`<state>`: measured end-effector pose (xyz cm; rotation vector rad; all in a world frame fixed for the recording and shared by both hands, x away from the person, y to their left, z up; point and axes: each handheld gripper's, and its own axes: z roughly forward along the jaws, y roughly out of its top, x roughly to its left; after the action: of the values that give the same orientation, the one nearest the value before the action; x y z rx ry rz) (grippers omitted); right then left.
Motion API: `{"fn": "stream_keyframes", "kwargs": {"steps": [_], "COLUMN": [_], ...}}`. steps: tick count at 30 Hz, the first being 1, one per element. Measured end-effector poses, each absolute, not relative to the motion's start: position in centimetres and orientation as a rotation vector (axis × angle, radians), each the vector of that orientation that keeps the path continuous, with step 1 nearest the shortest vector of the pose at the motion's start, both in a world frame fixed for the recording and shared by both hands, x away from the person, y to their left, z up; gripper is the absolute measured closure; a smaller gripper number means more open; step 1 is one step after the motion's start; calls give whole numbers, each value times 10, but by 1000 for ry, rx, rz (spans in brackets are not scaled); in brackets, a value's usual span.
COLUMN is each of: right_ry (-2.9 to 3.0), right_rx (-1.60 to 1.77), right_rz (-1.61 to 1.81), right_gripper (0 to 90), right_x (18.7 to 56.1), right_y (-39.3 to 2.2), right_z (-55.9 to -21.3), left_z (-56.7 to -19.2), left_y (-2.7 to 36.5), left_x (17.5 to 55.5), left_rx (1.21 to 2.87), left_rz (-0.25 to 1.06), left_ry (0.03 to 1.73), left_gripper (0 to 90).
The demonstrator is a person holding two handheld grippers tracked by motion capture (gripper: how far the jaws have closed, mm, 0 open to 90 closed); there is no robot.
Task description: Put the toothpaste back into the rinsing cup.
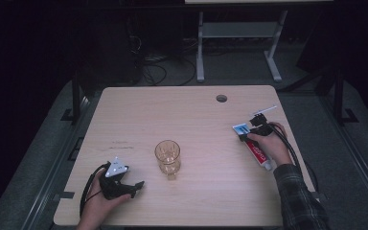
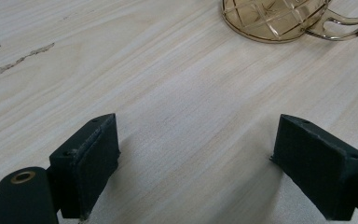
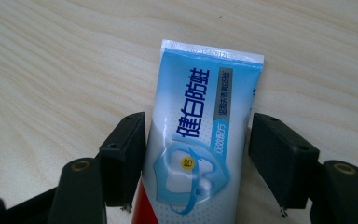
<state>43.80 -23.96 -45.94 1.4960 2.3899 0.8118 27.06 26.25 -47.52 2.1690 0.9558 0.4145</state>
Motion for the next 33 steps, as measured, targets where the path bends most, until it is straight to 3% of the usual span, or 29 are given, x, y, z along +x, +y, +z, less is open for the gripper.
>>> {"fn": "stream_keyframes", "kwargs": {"steps": [10,14,23,29,33], "right_ry": [2373,2378,2376,2366,2368], "right_rx": [1428,1432,1451,1504,1517], "right_rz": [738,730,714,731,760], "right_gripper": [367,452,540,675,694], "right_x": [436,435,435,435,435], "right_y": [-233,-231,-232,-236,-239], "right_z": [-461,-459,-457,-452,-451], "left_z": [-475,-475,-475,-475,-475], "left_y": [262,262,262,262,262], "left_x": [270,270,270,270,270], "left_rx": [2170,2170,2170,2170,2170], "left_rz": [413,413,413,413,413], "left_ry": [954,954,954,954,954], "left_gripper": [130,130,130,130,130]}}
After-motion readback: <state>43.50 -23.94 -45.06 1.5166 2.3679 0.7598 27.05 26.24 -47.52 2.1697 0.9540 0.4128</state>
